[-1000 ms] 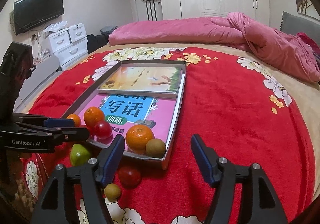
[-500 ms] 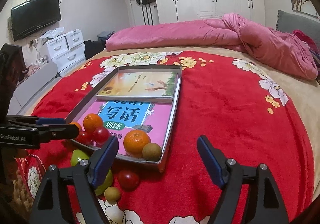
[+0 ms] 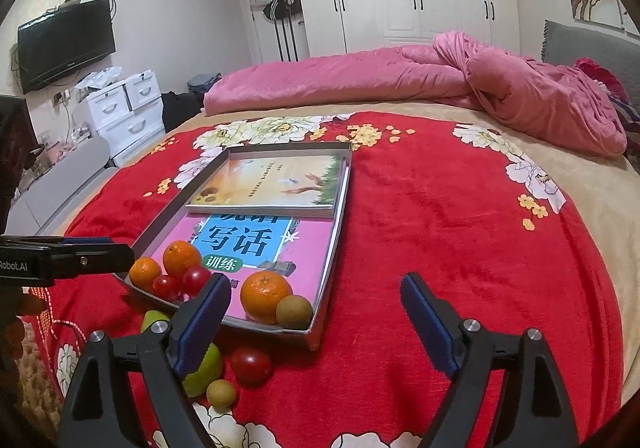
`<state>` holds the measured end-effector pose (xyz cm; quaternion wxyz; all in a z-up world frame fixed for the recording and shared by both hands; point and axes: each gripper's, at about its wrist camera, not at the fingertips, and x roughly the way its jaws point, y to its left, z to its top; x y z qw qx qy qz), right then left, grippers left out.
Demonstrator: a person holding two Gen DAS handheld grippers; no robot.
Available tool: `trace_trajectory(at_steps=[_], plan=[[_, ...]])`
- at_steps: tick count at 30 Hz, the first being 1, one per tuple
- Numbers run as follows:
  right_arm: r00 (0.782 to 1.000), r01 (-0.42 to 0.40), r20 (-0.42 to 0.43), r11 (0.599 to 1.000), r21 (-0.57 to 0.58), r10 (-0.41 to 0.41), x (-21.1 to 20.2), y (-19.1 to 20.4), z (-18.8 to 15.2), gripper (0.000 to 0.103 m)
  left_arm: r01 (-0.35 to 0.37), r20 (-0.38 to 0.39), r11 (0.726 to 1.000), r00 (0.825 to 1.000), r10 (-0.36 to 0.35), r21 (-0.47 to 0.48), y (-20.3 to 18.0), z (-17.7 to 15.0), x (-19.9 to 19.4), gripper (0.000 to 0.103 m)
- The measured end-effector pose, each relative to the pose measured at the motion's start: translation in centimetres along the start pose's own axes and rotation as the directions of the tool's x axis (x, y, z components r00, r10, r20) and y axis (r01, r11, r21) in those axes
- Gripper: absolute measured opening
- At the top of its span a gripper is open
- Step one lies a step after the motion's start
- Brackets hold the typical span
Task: Organize fruits
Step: 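Pull both open tools back toward the remaining fruit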
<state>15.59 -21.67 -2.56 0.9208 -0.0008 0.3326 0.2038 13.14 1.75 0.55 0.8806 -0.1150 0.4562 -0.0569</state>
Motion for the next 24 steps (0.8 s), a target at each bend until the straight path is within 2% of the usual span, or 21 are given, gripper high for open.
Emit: trace_trajectory(at_steps=[6, 24], plan=[[1.0, -0.006, 0.012, 1.0, -0.006, 0.006, -0.5, 0.2, 0.0, 0.09, -0.016, -0.009, 1.0, 1.0, 0.017, 0.006, 0.0, -0.4, -0.1, 0.078], [0.999, -0.031, 0.014, 0.999, -0.014, 0.032, -1.6, 0.9, -0.4, 0.09, -0.006, -0.037, 1.0, 0.999, 0.007, 0.012, 0.3, -1.0, -0.5, 0.079]])
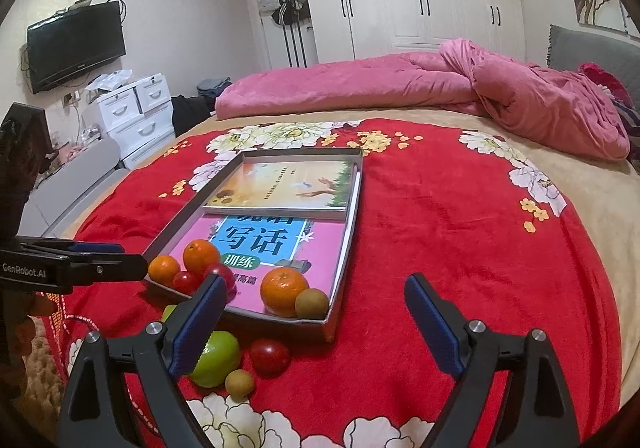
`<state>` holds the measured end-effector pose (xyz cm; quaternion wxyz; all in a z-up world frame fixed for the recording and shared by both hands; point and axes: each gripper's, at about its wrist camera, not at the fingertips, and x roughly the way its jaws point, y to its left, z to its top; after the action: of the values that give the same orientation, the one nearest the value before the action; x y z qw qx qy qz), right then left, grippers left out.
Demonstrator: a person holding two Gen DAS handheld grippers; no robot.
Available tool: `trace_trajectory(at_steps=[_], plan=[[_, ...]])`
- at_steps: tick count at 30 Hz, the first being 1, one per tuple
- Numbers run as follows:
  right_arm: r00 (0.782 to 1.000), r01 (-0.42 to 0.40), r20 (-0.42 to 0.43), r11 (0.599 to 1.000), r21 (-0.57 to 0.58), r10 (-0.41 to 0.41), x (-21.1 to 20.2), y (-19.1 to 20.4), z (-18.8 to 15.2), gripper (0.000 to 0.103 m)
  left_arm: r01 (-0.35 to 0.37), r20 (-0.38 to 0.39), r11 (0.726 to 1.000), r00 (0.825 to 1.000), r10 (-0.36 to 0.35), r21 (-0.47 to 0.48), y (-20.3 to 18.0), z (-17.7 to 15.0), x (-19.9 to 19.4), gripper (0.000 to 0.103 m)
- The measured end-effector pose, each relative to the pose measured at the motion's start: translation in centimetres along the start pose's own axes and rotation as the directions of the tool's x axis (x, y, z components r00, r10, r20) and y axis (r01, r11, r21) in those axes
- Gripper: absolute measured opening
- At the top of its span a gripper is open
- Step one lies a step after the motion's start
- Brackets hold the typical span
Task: Organize fruits
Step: 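Pull both open tools back toward the remaining fruit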
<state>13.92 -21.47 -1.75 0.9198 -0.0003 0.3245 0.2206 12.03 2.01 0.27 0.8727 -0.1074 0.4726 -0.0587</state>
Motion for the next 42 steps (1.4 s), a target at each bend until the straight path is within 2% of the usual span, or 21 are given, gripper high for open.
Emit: trace_trajectory(at_steps=[17, 29, 42], plan=[[0.998, -0.046, -0.05, 0.996, -0.075, 0.043, -0.6, 2.9, -1.5, 0.09, 0.003, -0.029, 1.0, 1.0, -0.002, 0.029, -0.2, -1.2, -0.1, 0.079], [0.995, -0.048, -0.089, 0.992, -0.114, 0.038, -0.8, 4.0, -2.5, 0.09, 0.003, -0.05, 1.0, 0.999, -0.001, 0.029, 0.0, -1.9, -0.1, 0.079], [0.981, -0.064, -0.192, 0.982, -0.178, 0.029, 0.3, 5.3, -4.4, 0.089, -0.001, -0.109, 0.999, 0.994, 0.005, 0.032, 0.1, -3.2, 1.2, 0.079]])
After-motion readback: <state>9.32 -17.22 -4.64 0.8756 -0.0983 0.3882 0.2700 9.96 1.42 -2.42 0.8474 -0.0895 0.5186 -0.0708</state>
